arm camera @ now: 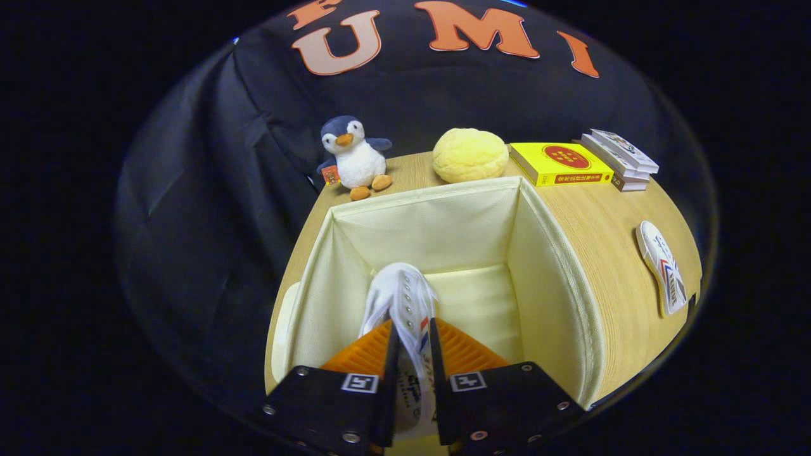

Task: Open the storage box then place both shoes into the box .Put the left shoe in first, then the right shoe, with the right side of both shoes facing outward in a uniform manner.

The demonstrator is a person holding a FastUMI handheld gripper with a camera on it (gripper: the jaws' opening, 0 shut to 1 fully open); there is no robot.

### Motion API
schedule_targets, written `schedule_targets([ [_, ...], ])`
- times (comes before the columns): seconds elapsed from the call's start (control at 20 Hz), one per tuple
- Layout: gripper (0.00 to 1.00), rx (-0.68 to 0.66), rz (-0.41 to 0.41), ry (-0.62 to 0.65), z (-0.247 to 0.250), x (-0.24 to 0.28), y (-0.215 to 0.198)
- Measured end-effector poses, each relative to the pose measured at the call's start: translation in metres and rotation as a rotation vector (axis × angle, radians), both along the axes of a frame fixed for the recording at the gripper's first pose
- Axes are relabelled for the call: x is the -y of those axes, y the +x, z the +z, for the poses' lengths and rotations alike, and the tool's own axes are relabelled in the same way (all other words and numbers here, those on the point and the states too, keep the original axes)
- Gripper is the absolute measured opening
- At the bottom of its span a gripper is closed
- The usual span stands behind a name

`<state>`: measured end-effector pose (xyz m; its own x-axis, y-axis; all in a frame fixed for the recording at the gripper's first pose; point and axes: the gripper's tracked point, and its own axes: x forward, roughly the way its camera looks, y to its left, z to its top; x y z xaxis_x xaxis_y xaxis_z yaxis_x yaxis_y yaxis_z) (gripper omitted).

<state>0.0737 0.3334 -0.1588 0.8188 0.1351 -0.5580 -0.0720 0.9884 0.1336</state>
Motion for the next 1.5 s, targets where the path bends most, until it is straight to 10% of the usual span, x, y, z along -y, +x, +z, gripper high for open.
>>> schedule_targets([
  [0.25,0.99,0.155,0.038,-0.021,0.066,0.029,-0.001],
  [0.65,0.99,0.252,-0.054,-0.046,0.101,0.159,-0.013],
  [1.5,0.99,0.093,-0.25,-0.209,0.011,0.45,-0.028],
])
